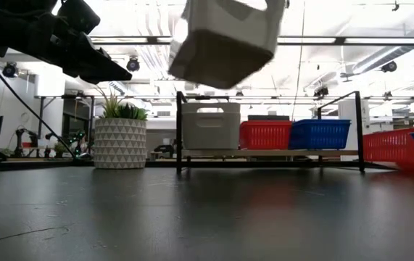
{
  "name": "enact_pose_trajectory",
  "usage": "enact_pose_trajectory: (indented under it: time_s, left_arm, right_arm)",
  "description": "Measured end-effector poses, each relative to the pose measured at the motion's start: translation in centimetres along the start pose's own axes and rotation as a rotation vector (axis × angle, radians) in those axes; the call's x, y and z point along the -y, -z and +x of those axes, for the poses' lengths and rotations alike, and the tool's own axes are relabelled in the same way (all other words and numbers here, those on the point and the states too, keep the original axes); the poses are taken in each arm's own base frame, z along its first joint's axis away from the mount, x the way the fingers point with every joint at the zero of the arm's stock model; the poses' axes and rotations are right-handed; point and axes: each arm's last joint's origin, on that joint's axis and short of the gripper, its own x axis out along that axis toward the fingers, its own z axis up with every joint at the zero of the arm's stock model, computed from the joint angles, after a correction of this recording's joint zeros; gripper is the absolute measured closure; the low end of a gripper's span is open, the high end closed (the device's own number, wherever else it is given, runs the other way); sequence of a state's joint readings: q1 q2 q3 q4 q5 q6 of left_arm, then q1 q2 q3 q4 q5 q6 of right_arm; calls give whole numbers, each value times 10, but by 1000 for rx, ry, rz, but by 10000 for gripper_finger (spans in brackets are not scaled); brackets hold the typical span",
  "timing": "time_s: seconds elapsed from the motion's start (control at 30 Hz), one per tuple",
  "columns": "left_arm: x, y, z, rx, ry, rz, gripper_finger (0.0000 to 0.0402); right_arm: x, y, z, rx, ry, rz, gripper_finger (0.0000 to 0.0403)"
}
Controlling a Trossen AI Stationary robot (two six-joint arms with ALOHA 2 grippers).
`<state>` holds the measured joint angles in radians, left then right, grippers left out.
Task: Stack baskets on shelf by color
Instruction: Stack the white bin on the white bin on the shelf
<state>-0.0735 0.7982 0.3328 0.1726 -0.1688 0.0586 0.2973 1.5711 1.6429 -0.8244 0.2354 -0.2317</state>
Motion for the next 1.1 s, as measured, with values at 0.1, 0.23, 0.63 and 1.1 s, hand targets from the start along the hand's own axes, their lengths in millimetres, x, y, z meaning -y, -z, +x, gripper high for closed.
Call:
enact_pose_trajectory:
  time_s: [0.1, 0.23, 0.63, 1.1]
  left_arm:
    - [0, 0, 0, 0, 0, 0, 283]
    - [0, 0, 0, 0, 0, 0, 283]
    - [0, 0, 0, -1, 0, 1, 283]
    - [0, 3, 0, -11, 1, 3, 283]
  right_arm:
    - [19, -4, -12, -29, 160, 29, 394]
    - [52, 3, -20, -102, 245, 62, 394]
    - [143, 42, -16, -121, 223, 204, 394]
    - [193, 64, 23, -62, 189, 218, 394]
